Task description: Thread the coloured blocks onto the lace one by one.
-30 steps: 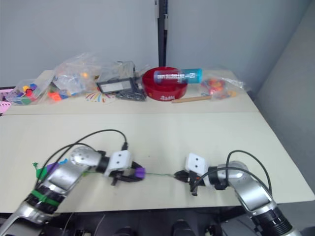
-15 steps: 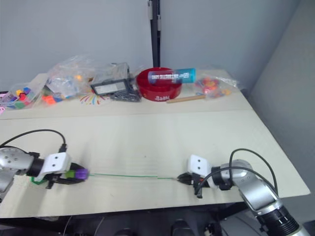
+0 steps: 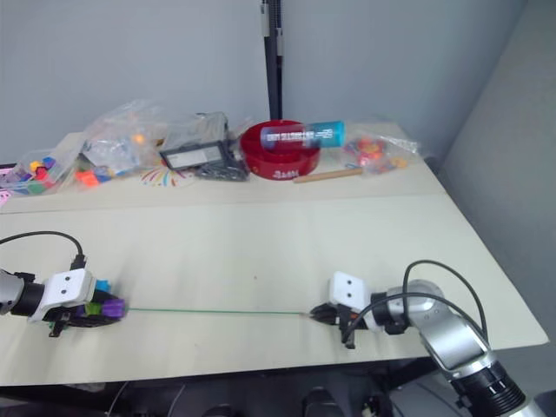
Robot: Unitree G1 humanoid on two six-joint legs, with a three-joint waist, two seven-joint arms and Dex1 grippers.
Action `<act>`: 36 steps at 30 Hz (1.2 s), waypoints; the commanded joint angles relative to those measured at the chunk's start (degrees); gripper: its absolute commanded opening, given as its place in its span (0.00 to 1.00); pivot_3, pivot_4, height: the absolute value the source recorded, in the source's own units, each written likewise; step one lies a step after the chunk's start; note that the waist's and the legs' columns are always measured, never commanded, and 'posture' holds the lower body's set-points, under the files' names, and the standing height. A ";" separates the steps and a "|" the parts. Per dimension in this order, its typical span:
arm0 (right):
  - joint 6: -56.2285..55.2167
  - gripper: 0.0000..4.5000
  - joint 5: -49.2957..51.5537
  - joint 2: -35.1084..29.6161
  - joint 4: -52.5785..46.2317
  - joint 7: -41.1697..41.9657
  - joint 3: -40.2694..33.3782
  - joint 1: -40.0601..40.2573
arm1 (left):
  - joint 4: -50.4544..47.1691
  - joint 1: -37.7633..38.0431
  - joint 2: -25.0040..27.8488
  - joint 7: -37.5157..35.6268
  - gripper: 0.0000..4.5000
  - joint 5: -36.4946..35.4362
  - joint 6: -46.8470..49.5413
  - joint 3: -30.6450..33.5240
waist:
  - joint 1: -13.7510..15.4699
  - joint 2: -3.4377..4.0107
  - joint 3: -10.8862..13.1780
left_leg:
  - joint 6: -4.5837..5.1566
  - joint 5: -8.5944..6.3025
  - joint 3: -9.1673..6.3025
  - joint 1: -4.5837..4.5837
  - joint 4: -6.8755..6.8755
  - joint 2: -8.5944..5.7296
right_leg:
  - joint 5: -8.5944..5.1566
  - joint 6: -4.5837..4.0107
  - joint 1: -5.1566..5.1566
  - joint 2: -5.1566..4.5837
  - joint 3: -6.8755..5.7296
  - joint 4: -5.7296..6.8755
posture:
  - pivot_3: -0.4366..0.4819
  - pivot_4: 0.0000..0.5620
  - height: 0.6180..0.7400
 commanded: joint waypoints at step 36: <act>3.27 0.00 0.54 5.20 -4.47 -5.31 1.67 -0.34 | -36.46 -3.29 11.58 0.62 0.96 17.79 39.58 -8.76 | 0.12 -0.53 0.32 | 0.00 0.00 -0.20 -0.54 0.02 -0.02 | 0.06 -0.17 -0.31 -0.04 -0.20 -0.17 | 0.48 0.27 1.00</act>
